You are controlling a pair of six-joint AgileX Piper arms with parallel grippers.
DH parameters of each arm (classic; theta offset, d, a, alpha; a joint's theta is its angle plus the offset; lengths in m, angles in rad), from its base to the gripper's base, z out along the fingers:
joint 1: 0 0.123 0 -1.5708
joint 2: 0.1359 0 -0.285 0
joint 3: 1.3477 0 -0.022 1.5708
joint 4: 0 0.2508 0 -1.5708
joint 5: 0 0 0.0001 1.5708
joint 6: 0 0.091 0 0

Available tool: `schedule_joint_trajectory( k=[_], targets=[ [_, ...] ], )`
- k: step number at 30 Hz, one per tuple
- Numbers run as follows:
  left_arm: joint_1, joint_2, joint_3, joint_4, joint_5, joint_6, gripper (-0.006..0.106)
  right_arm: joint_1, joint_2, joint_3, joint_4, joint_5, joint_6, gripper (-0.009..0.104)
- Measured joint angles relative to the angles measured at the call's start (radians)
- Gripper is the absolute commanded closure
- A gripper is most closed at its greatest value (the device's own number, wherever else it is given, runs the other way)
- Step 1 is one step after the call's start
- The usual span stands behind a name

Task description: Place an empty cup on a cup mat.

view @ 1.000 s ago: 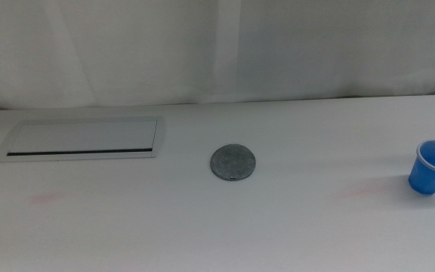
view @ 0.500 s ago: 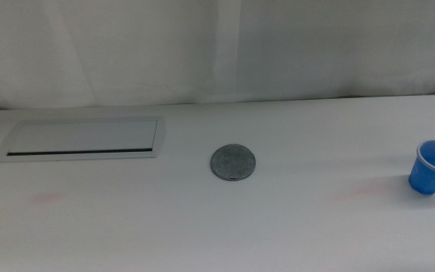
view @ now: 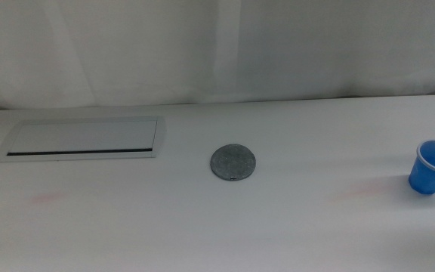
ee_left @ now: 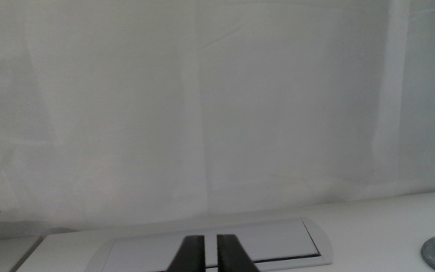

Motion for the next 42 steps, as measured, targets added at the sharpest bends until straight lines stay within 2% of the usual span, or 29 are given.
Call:
schedule_joint_trajectory(
  k=[9,25,31,34,36,39,42],
  targets=[
    [0.0,0.0,0.0,0.0,0.0,0.0,0.103,-0.025,0.116,0.0,0.04,-0.059,-0.023,-0.008],
    [0.0,0.0,0.0,0.0,0.0,0.0,0.103,-0.025,0.246,0.0,0.066,-0.204,-0.025,-0.008],
    [0.0,0.0,0.0,0.0,0.0,0.0,0.103,-0.025,0.302,0.0,0.075,-0.237,-0.026,-0.003],
    [0.0,0.0,0.0,0.0,0.0,0.0,0.103,-0.025,0.322,0.0,0.088,-0.258,-0.026,0.008],
    [0.0,0.0,0.0,0.0,0.0,0.0,0.103,-0.025,0.331,0.0,0.095,-0.268,-0.026,0.023],
    [0.0,0.0,0.0,0.0,0.0,0.0,0.103,-0.025,0.344,0.0,0.108,-0.284,-0.026,0.057],
    [0.0,0.0,0.0,0.0,0.0,0.0,0.103,-0.025,0.355,0.0,0.115,-0.286,-0.026,0.098]
  ],
)
